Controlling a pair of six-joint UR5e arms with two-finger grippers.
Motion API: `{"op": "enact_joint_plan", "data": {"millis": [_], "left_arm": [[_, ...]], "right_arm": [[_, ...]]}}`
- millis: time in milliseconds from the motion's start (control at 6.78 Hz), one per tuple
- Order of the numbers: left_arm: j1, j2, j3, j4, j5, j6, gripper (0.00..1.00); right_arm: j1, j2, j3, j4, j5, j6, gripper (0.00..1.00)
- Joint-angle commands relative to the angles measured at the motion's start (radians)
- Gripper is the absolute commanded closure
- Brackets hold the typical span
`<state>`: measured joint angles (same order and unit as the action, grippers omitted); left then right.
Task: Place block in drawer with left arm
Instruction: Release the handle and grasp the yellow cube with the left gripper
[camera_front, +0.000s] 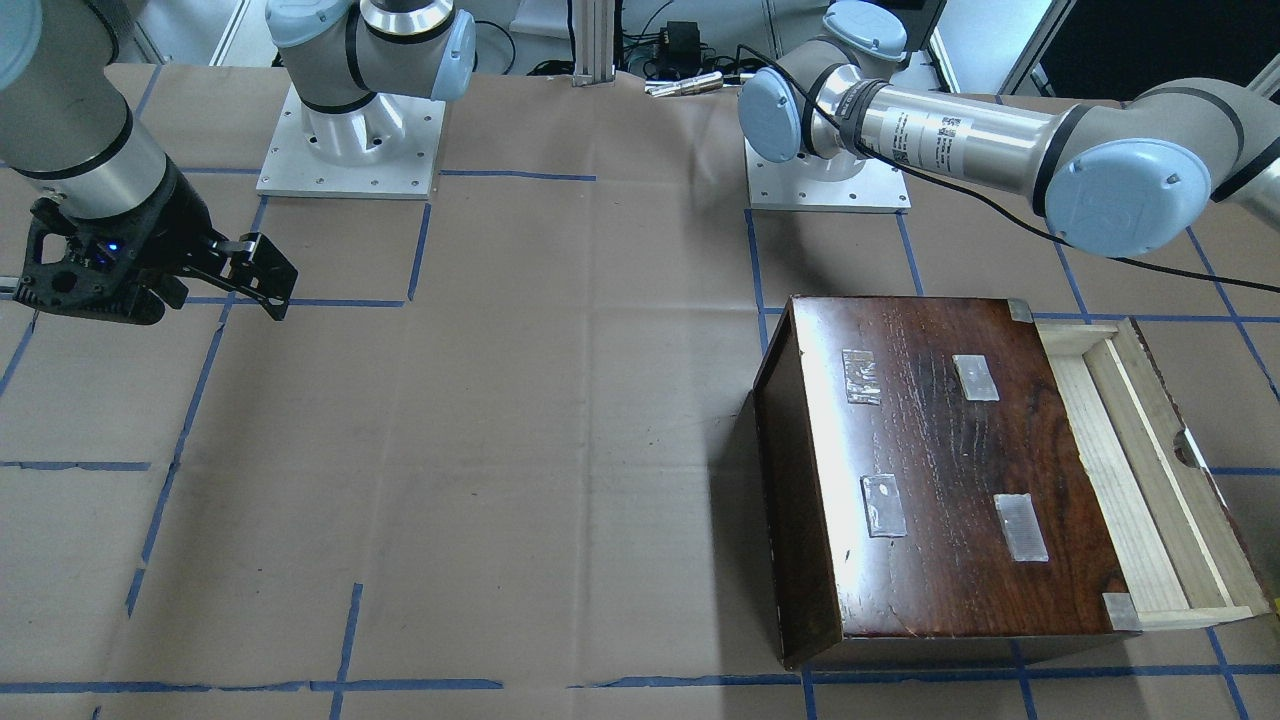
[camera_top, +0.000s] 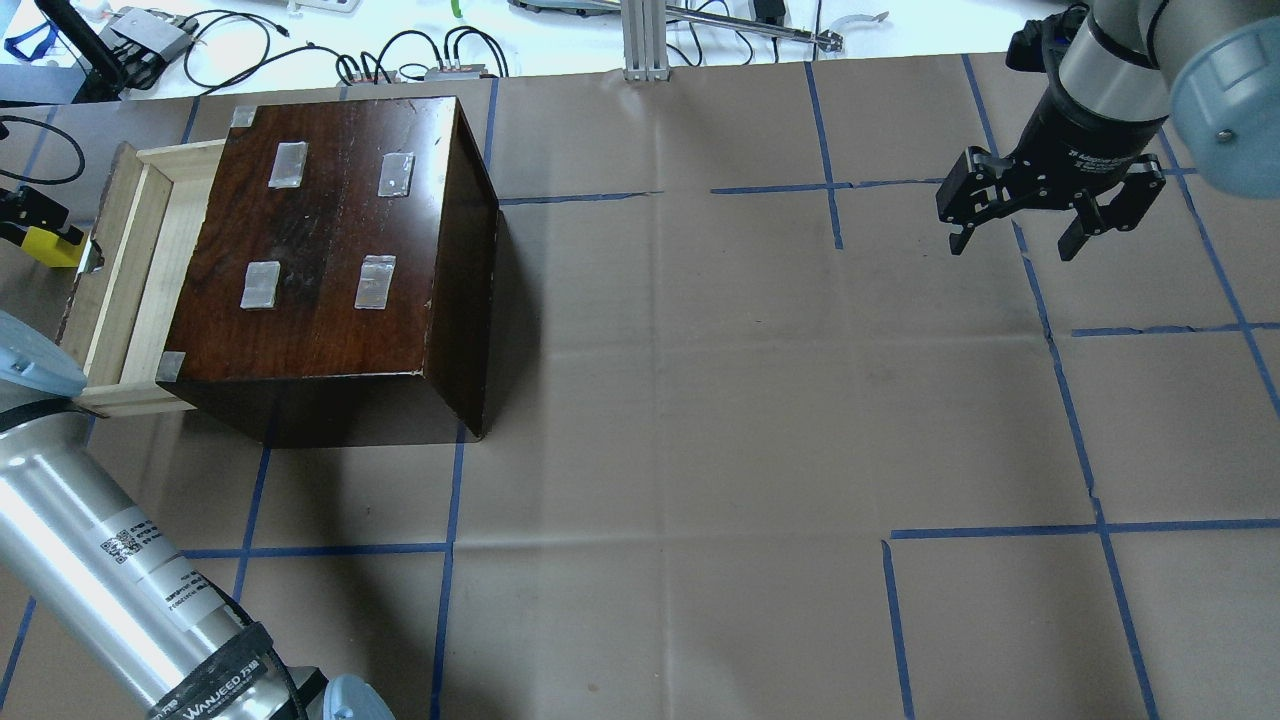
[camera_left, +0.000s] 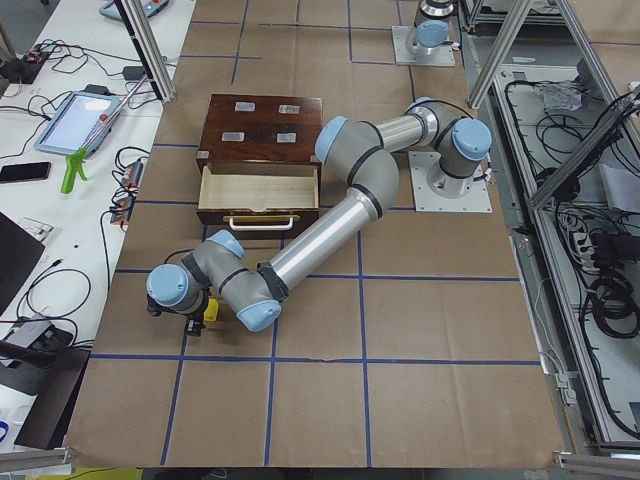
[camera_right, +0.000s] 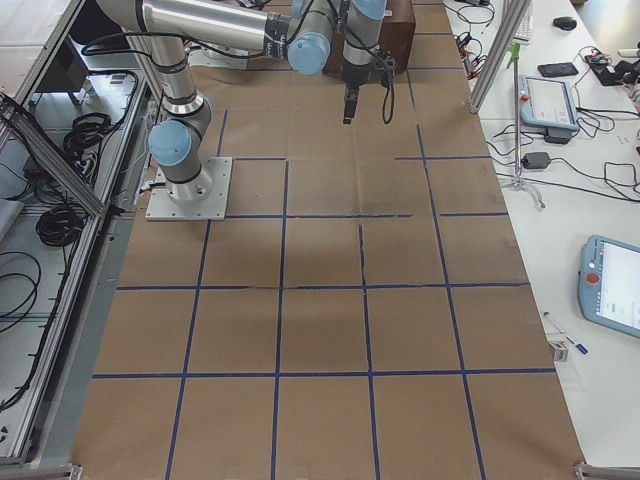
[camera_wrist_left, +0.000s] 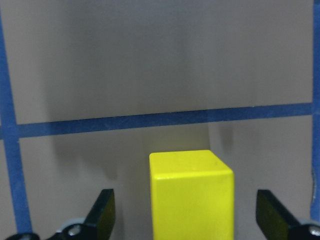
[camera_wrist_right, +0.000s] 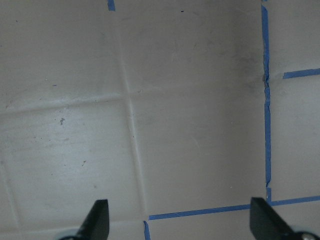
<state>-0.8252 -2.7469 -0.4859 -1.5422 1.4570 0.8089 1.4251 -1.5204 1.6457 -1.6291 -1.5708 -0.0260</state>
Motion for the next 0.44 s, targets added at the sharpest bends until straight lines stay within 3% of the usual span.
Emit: {"op": "enact_joint_plan", "data": {"millis": [0,295], "left_arm": [[0.000,-0.001,0.006,0.004,0.002,-0.001,0.55],[0.003,0.060,0.001,-0.018,0.003,-0.001,0.58]], "right_arm": [[0.000,-0.001,0.000,0.000,0.000,0.001,0.00],[0.000,-0.001,0.000,0.000,0.000,0.000,0.00]]}}
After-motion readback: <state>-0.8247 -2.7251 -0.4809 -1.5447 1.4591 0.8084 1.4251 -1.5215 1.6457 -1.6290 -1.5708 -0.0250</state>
